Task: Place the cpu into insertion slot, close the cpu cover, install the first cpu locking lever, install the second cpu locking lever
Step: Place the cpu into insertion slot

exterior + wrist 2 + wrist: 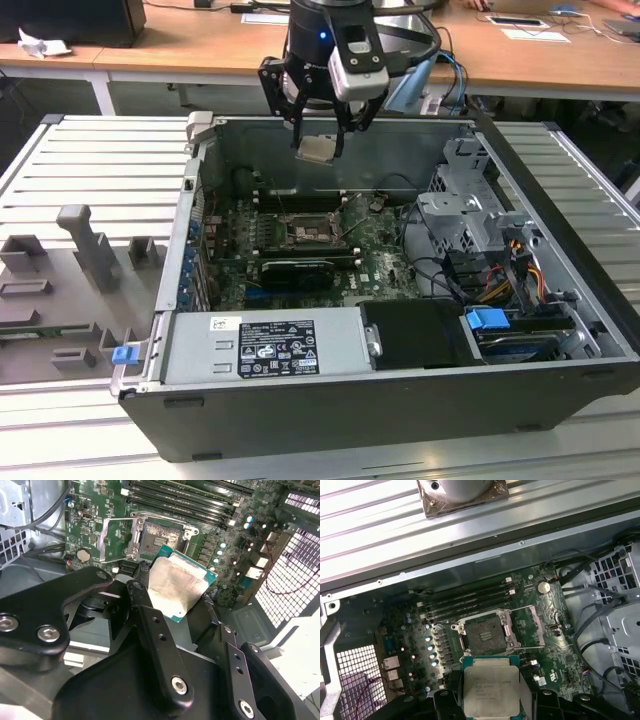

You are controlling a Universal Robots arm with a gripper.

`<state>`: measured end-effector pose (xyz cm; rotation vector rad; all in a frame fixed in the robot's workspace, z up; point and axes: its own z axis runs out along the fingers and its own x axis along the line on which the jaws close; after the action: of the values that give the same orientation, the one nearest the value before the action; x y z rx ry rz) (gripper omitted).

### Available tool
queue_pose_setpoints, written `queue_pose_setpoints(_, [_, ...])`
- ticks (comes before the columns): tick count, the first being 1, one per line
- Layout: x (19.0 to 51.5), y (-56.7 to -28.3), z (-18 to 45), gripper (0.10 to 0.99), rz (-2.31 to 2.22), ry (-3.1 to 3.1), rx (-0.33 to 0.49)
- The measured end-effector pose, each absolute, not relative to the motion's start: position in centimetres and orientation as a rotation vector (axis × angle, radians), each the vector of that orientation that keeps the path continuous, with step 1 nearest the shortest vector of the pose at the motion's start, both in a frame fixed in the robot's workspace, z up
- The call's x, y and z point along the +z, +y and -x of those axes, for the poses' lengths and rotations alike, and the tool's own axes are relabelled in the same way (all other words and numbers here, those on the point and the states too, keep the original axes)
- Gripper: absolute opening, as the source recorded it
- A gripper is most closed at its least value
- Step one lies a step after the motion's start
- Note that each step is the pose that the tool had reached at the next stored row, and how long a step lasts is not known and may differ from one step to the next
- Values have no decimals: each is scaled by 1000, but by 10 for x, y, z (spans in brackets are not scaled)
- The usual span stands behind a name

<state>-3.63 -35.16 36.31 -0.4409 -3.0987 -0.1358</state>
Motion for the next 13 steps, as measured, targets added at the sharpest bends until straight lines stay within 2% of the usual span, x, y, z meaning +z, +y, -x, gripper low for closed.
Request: queue_pose_setpoints(13, [362, -352, 36, 545, 559, -3083, -136])
